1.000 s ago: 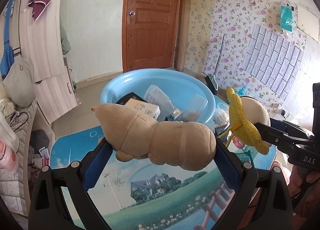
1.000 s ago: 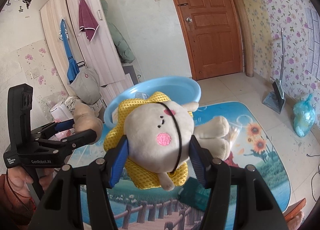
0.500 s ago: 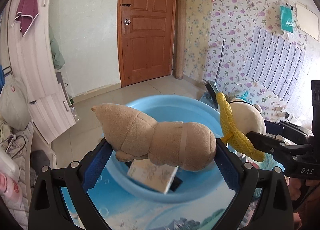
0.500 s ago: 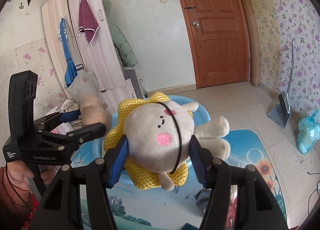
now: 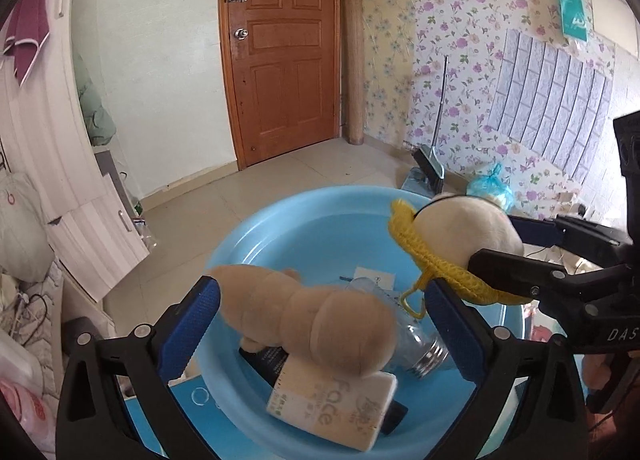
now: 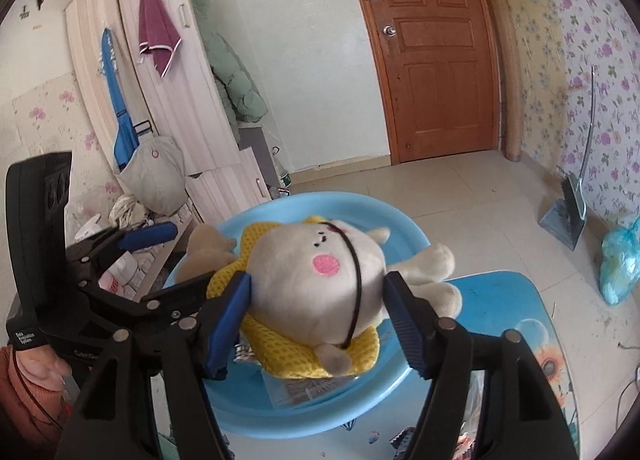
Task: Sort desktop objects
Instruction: 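Lower both plush toys into the basin and open both grippers, then move both grippers back over the table toward the green pouch and snack packet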
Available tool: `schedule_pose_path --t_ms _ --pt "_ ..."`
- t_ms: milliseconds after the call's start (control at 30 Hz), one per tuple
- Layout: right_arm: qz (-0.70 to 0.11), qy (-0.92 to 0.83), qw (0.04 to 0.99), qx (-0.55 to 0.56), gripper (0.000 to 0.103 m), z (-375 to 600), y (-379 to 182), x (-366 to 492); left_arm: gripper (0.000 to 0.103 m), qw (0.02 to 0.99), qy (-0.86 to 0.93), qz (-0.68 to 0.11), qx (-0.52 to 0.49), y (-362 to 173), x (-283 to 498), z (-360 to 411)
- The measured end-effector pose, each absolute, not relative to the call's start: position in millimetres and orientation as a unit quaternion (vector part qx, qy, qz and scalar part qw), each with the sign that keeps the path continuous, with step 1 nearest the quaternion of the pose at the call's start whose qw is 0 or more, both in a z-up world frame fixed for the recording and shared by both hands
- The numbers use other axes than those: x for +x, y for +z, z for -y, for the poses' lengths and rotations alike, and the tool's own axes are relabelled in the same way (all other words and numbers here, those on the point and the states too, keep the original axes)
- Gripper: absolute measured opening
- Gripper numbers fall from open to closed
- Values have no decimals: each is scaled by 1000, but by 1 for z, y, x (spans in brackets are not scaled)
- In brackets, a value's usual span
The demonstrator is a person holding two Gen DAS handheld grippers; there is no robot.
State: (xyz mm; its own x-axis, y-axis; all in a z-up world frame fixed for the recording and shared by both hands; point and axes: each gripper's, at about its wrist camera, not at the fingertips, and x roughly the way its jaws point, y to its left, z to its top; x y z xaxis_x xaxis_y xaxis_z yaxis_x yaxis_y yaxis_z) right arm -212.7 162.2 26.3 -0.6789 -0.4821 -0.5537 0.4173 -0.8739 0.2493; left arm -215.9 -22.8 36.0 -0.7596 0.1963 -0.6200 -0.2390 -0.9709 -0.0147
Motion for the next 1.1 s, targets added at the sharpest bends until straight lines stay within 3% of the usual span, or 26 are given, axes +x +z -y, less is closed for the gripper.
schedule_pose_path --t_ms 1100 --pt "69 -929 146 332 71 -248 14 -110 103 135 934 24 -330 17 -100 -6"
